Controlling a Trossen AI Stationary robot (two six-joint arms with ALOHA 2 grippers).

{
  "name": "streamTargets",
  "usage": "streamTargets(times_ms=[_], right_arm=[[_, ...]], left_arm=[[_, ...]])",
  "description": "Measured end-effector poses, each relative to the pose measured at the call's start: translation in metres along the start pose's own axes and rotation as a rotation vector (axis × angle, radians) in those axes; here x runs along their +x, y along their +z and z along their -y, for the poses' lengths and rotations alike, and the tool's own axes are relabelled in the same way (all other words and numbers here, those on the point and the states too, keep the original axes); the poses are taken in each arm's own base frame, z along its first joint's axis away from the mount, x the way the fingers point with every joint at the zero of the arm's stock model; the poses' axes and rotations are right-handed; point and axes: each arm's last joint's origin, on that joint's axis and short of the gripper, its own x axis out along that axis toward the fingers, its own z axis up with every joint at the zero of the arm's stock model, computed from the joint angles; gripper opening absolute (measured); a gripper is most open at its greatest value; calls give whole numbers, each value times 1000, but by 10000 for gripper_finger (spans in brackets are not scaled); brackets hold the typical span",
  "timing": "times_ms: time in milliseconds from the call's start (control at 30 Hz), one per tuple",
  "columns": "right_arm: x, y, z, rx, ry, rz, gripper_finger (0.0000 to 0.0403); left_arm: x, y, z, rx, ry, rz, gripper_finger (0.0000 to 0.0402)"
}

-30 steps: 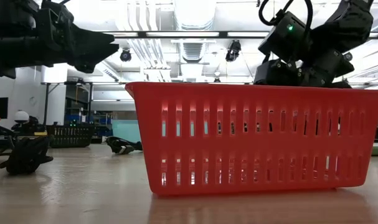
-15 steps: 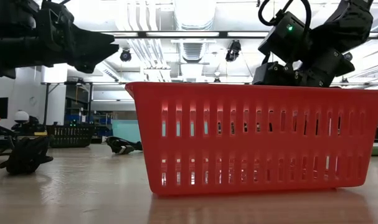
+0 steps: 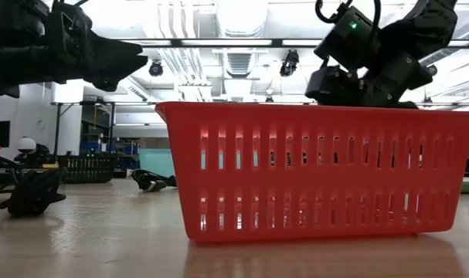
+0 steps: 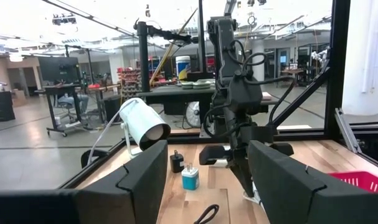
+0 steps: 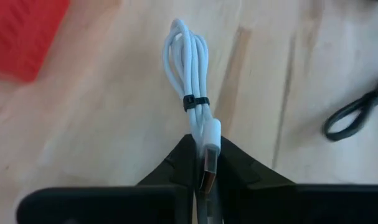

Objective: Pick and place items into bin
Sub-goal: Put the white charger cable into the green bin

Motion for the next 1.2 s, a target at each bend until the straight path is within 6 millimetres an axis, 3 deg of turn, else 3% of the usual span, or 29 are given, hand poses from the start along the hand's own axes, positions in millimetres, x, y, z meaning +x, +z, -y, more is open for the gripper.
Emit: streamTargets(times_ms=[867,1200], right_arm=[[-14,60,24,85,-455,122,29],[-24,78,48,57,-535,160,29]], left_arm=[[0,0,0,0,0,3,207],[0,0,0,0,0,2,207]])
